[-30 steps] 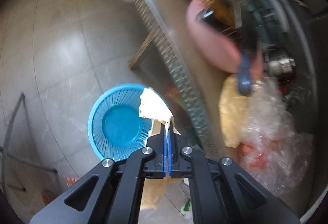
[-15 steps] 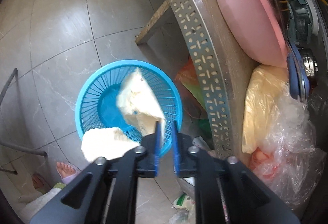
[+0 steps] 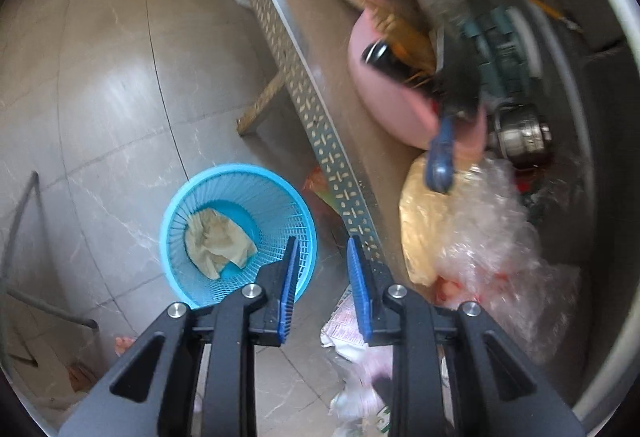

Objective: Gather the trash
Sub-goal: 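Open the left gripper over the wastebasket while the right gripper drops the plastic bags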

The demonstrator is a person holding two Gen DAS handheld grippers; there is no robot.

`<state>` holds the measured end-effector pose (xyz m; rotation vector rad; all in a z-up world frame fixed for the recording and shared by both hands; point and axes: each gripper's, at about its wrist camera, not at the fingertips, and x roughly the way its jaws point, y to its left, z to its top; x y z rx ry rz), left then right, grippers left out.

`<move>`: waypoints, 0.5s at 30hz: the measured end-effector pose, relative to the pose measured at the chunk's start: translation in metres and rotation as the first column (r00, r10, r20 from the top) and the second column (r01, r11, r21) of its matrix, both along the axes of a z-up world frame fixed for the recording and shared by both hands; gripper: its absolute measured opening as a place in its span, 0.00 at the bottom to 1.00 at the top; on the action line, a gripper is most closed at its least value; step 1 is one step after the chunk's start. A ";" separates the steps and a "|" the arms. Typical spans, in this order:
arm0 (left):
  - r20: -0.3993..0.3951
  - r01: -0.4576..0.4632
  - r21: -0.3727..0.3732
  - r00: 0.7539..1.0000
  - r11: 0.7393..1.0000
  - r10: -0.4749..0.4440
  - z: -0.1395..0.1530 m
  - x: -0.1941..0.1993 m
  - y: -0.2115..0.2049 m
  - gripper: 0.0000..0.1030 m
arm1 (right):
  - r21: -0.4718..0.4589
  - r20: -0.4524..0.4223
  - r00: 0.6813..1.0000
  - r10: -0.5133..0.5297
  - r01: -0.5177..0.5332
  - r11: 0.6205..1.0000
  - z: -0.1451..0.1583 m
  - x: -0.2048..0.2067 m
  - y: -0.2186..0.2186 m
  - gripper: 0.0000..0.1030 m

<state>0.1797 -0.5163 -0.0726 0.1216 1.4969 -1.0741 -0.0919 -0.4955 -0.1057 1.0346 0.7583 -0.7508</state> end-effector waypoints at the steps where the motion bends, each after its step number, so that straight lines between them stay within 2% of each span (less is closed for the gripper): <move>1: 0.021 0.001 -0.011 1.000 1.000 -0.001 0.012 0.002 0.009 0.24 | 0.003 -0.010 1.000 0.013 -0.013 1.000 -0.004 0.005 -0.002 0.20; 6: 0.173 0.021 -0.066 0.985 0.998 -0.009 0.076 0.009 0.067 0.32 | 0.007 -0.117 0.986 0.118 -0.118 0.993 -0.039 0.056 -0.016 0.22; 10: 0.327 0.031 -0.121 0.945 0.992 0.011 0.129 0.011 0.139 0.48 | 0.039 -0.200 0.961 0.189 -0.185 0.982 -0.090 0.104 -0.036 0.28; 12: 0.380 0.013 -0.159 0.924 0.987 0.049 0.147 0.012 0.180 0.56 | 0.046 -0.240 0.946 0.219 -0.214 0.976 -0.119 0.123 -0.046 0.44; 13: 0.398 0.001 -0.172 0.915 0.985 0.069 0.153 0.014 0.201 0.60 | 0.057 -0.262 0.937 0.230 -0.223 0.973 -0.134 0.131 -0.050 0.56; 15: 0.425 -0.056 -0.196 0.895 0.979 0.136 0.161 0.017 0.245 0.64 | 0.076 -0.306 0.924 0.230 -0.217 0.973 -0.158 0.137 -0.056 0.58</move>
